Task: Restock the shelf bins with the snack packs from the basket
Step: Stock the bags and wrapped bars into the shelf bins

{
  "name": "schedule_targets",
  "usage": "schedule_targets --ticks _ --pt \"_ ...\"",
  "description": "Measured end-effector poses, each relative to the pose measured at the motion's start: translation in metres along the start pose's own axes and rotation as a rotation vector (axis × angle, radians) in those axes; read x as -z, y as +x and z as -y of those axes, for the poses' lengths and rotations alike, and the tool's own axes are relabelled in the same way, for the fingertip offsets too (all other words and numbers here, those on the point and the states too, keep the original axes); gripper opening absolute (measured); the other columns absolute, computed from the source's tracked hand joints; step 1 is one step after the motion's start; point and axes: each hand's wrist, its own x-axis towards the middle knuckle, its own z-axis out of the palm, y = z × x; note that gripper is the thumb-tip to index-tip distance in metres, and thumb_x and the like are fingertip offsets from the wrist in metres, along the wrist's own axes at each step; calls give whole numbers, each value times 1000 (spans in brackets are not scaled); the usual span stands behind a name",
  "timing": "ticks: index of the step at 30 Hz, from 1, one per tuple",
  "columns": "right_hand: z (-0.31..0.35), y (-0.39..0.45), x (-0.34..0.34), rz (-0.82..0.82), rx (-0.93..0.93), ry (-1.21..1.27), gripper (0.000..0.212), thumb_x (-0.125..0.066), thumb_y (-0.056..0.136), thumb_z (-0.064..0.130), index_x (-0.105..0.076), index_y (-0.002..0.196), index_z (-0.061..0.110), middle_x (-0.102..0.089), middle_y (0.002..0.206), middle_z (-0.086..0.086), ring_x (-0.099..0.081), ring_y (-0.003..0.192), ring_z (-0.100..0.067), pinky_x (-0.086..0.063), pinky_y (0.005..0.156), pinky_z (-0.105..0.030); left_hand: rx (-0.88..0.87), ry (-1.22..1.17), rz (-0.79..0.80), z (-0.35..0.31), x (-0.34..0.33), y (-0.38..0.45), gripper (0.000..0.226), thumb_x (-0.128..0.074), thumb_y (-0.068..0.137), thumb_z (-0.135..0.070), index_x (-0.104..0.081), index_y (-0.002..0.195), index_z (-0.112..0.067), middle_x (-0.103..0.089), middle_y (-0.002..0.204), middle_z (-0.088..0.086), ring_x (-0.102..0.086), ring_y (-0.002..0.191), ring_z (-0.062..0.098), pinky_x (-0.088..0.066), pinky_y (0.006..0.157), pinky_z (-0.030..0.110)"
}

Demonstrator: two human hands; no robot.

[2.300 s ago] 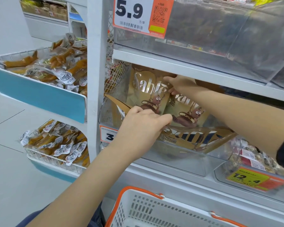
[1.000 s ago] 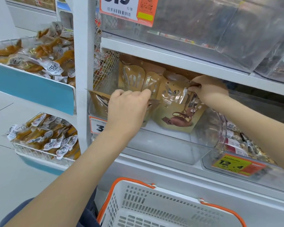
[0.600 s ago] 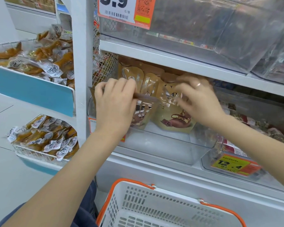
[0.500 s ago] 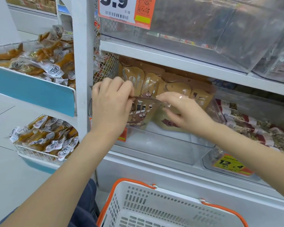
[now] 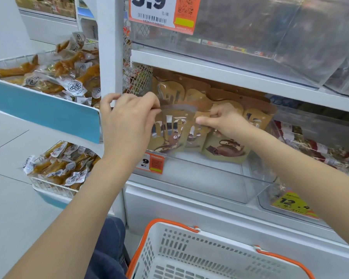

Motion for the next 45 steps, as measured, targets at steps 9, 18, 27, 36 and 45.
schedule_targets --ticks 9,18,27,36,45 --pt "-3 32 -21 -336 -106 484 34 -66 89 17 -41 66 11 -47 73 -3 -65 82 -11 -57 56 -20 -138 -109 157 -9 -6 -7 8 -60 90 -19 -55 83 -18 -46 69 -15 -52 78 20 -23 84 31" --pt "-12 49 -33 -278 -178 311 46 -44 101 13 -31 144 6 -40 118 -7 -57 102 -16 -55 72 -19 -139 -114 141 -8 -7 -6 8 -60 89 -18 -56 83 -18 -45 70 -16 -52 78 19 -24 85 32" --pt "-18 55 -39 -267 -142 244 17 -52 97 17 -57 109 6 -65 107 -9 -64 79 -7 -56 85 -34 -143 -101 115 -7 -12 -7 8 -62 89 -17 -57 83 -18 -45 70 -17 -53 80 19 -23 85 32" --pt "-34 -26 -4 16 -6 114 51 -57 87 -2 -51 127 27 -59 121 1 -65 99 -20 -57 84 -37 -131 91 117 1 -36 -2 7 -64 84 -13 -61 89 -17 -66 84 -4 -55 93 25 -23 99 45" --pt "-26 -3 -36 -138 -37 259 21 -58 94 19 -60 85 1 -66 81 -15 -69 65 -23 -60 66 -38 -125 112 96 -1 -73 33 10 -62 83 -12 -63 93 -11 -66 85 8 -56 87 31 -32 96 50"
